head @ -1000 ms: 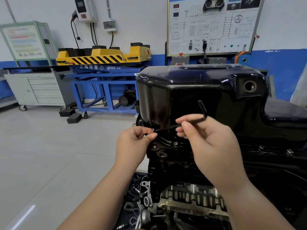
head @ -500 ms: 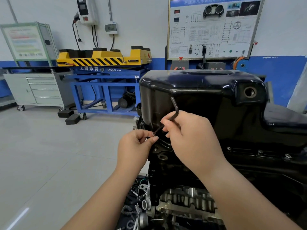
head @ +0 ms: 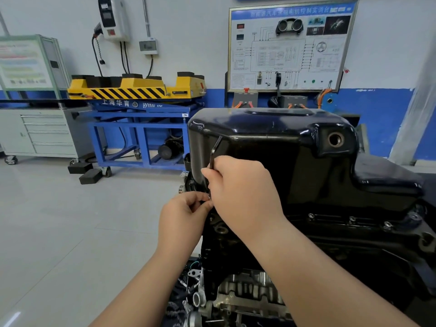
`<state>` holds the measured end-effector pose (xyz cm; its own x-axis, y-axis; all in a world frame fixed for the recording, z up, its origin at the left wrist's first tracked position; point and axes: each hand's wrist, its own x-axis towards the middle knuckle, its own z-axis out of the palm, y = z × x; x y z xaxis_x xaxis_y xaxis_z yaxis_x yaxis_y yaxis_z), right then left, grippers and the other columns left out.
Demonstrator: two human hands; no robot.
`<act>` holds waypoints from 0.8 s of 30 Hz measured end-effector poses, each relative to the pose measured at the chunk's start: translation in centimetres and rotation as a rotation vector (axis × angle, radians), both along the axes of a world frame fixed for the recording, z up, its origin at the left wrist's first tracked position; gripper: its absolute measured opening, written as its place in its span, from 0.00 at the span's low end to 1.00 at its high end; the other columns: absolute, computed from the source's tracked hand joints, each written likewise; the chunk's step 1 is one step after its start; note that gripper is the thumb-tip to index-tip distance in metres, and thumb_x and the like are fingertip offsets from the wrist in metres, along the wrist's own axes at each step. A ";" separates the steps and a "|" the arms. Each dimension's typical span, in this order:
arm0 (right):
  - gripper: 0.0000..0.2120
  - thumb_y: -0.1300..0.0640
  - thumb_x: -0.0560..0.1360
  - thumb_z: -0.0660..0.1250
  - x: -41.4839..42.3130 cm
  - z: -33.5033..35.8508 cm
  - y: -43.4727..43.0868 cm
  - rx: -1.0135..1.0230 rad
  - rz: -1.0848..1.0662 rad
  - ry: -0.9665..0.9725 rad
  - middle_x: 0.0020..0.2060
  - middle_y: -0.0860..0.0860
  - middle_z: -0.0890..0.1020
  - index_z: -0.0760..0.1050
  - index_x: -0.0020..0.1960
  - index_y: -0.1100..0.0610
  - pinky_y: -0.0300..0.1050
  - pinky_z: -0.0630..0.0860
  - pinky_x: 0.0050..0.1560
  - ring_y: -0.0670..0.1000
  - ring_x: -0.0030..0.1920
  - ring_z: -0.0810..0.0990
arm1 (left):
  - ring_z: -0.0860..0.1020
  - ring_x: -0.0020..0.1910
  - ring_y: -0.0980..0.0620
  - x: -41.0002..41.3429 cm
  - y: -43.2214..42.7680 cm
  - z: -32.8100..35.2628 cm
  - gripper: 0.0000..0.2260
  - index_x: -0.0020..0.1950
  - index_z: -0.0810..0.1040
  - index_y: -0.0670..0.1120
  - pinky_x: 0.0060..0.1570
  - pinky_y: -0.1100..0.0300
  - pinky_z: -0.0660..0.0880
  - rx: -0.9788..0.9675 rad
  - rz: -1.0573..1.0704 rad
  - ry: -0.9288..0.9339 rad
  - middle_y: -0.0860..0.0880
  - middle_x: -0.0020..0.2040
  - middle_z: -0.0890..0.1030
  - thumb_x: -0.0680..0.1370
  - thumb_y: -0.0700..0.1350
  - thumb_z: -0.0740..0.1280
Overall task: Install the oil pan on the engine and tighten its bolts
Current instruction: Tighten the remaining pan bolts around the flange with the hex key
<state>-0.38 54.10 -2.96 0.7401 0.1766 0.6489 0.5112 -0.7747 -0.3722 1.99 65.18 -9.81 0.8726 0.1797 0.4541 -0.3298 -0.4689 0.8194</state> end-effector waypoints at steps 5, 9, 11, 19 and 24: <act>0.13 0.50 0.78 0.62 0.2 -0.6 0.2 0.126 0.029 -0.048 0.33 0.52 0.80 0.72 0.38 0.56 0.51 0.76 0.40 0.54 0.36 0.79 | 0.75 0.28 0.45 0.0 -0.1 -0.3 0.11 0.26 0.74 0.54 0.30 0.59 0.67 -0.049 -0.003 -0.015 0.43 0.26 0.76 0.68 0.43 0.67; 0.12 0.51 0.78 0.63 0.3 -1.5 0.3 0.230 0.041 -0.097 0.28 0.50 0.76 0.74 0.40 0.58 0.51 0.76 0.37 0.53 0.32 0.77 | 0.77 0.30 0.44 -0.1 -0.2 0.2 0.03 0.31 0.77 0.53 0.32 0.58 0.70 -0.037 -0.007 -0.033 0.47 0.26 0.77 0.65 0.47 0.66; 0.12 0.52 0.78 0.63 0.4 -1.9 0.3 0.251 0.042 -0.120 0.28 0.50 0.76 0.77 0.41 0.58 0.51 0.76 0.38 0.52 0.32 0.77 | 0.77 0.30 0.46 -0.1 -0.2 0.4 0.05 0.35 0.80 0.52 0.33 0.58 0.72 -0.038 0.008 -0.058 0.48 0.27 0.77 0.64 0.50 0.66; 0.08 0.55 0.78 0.62 0.5 -2.4 -0.1 0.288 0.143 -0.018 0.35 0.48 0.81 0.79 0.51 0.53 0.51 0.78 0.42 0.49 0.38 0.81 | 0.78 0.31 0.49 -0.1 -0.1 0.3 0.06 0.38 0.80 0.51 0.35 0.54 0.74 0.028 0.017 -0.093 0.51 0.32 0.78 0.66 0.49 0.64; 0.07 0.58 0.77 0.62 0.7 -2.2 -0.6 0.373 0.183 0.087 0.34 0.47 0.82 0.78 0.47 0.51 0.50 0.80 0.43 0.46 0.35 0.81 | 0.78 0.33 0.49 0.2 0.0 0.2 0.02 0.39 0.79 0.52 0.36 0.54 0.74 0.042 0.032 -0.091 0.51 0.32 0.79 0.71 0.47 0.68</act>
<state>0.32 53.54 -5.16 0.7730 0.0747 0.6300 0.5823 -0.4778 -0.6578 2.16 65.18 -9.65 0.8215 0.1860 0.5391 -0.3866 -0.5133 0.7662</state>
